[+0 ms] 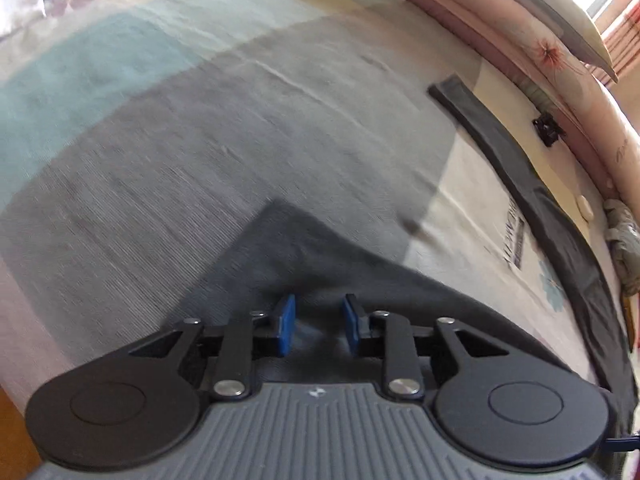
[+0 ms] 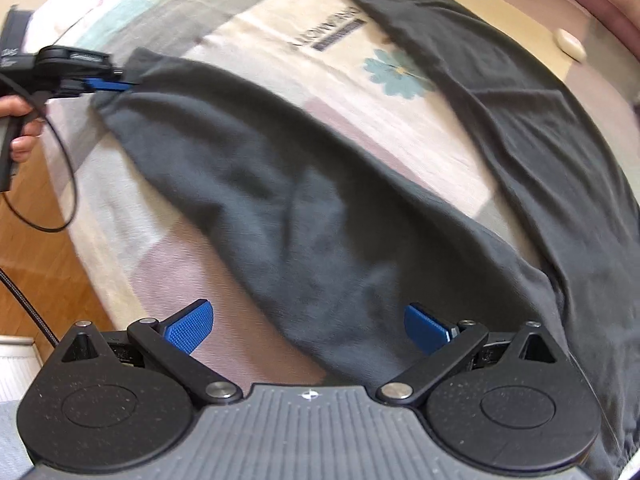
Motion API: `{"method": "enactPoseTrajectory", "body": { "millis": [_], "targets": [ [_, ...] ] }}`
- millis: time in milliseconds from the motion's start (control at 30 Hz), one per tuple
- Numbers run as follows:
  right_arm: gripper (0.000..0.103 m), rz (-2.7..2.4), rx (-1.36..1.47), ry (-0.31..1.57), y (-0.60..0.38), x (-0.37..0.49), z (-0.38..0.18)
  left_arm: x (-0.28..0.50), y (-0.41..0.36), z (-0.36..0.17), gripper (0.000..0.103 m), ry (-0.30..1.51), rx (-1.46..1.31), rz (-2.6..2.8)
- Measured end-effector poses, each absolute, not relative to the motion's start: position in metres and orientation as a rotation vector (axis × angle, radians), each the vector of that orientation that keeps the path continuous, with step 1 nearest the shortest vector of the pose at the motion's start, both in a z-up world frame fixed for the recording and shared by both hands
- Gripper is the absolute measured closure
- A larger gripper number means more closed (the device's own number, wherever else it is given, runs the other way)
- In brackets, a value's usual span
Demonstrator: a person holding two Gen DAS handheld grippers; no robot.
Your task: Fold clothes
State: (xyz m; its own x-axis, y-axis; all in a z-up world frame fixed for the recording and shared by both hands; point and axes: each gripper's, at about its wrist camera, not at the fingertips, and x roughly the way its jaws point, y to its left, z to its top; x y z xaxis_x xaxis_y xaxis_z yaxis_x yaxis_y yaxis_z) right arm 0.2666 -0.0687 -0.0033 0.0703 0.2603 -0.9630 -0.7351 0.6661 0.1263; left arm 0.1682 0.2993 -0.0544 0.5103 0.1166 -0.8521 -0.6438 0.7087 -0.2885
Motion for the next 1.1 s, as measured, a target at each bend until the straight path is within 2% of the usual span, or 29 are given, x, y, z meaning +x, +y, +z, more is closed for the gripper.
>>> {"method": "enactPoseTrajectory", "body": {
  "millis": [167, 333, 567, 1100],
  "targets": [
    [0.000, 0.691, -0.383, 1.303, -0.087, 0.275, -0.007, 0.183, 0.303, -0.042, 0.070, 0.970, -0.587, 0.481],
    [0.000, 0.616, -0.320, 1.304, -0.105, 0.281, -0.010, 0.211, 0.272, -0.037, 0.068, 1.001, -0.427, 0.334],
    [0.000, 0.550, -0.269, 1.293, -0.135, 0.272, -0.013, 0.227, 0.238, -0.047, 0.054, 1.060, -0.314, 0.283],
    [0.000, 0.755, -0.340, 1.254, -0.164, 0.273, -0.017, 0.203, 0.191, -0.042, 0.053, 0.983, -0.399, 0.420]
  ]
}}
